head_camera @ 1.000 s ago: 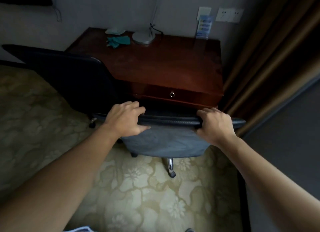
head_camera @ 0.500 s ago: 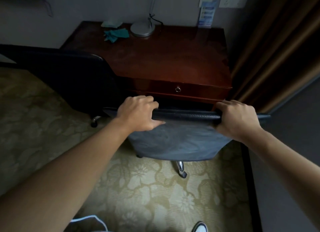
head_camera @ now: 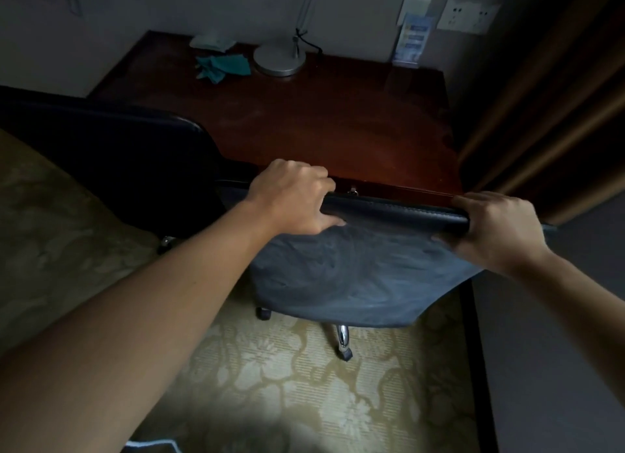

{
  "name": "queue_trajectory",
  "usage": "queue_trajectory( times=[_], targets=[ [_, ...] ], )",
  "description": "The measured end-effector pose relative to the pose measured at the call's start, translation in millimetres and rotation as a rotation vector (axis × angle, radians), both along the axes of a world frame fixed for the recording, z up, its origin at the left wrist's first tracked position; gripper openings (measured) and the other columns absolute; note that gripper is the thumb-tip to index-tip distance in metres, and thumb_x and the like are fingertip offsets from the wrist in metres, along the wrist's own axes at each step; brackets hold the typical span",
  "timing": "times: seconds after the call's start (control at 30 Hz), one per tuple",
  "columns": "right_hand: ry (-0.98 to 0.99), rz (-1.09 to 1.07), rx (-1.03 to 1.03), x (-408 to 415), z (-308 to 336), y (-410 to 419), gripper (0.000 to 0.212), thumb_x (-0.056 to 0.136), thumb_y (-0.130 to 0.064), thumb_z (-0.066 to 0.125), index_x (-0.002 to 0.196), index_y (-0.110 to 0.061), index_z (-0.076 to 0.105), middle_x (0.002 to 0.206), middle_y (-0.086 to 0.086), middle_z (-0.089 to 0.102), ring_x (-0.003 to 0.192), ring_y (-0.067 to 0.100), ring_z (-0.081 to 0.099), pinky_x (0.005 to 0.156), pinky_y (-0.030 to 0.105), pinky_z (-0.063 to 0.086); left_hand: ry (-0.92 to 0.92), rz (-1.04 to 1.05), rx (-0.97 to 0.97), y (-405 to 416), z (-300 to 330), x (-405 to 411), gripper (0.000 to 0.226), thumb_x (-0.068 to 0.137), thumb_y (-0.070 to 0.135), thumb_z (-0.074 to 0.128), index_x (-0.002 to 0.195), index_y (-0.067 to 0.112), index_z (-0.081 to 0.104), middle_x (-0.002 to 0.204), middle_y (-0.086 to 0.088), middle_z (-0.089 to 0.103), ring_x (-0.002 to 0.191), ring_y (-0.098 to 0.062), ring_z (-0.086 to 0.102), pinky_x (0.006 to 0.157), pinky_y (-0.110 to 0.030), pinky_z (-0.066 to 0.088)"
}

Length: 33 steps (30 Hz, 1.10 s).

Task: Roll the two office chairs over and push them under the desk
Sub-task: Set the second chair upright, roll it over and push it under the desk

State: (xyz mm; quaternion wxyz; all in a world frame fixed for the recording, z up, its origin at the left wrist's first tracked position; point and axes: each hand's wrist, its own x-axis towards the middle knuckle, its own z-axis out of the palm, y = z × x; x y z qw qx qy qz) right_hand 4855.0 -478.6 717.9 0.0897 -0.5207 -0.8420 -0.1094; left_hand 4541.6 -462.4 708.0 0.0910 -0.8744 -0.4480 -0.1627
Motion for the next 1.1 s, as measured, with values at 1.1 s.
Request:
queue_trajectory(
  times=[1.1],
  targets=[
    [0.065,0.024,0.012,-22.6,-6.6,20.1,0.026,0.06,-0.037,0.079,0.078,-0.022,0.067,0.067,-0.007,0.062,0.061,0.018,0.062,0.045,0.029,0.045,-0.01,-0.123,0.078,49.6,-9.9,-29.9,0.056,0.065,0.067,0.077,0.068,0.011,0.074,0.06,0.003,0.063,0.052,-0.019,0.063,0.04,-0.029,0.049]
  ],
)
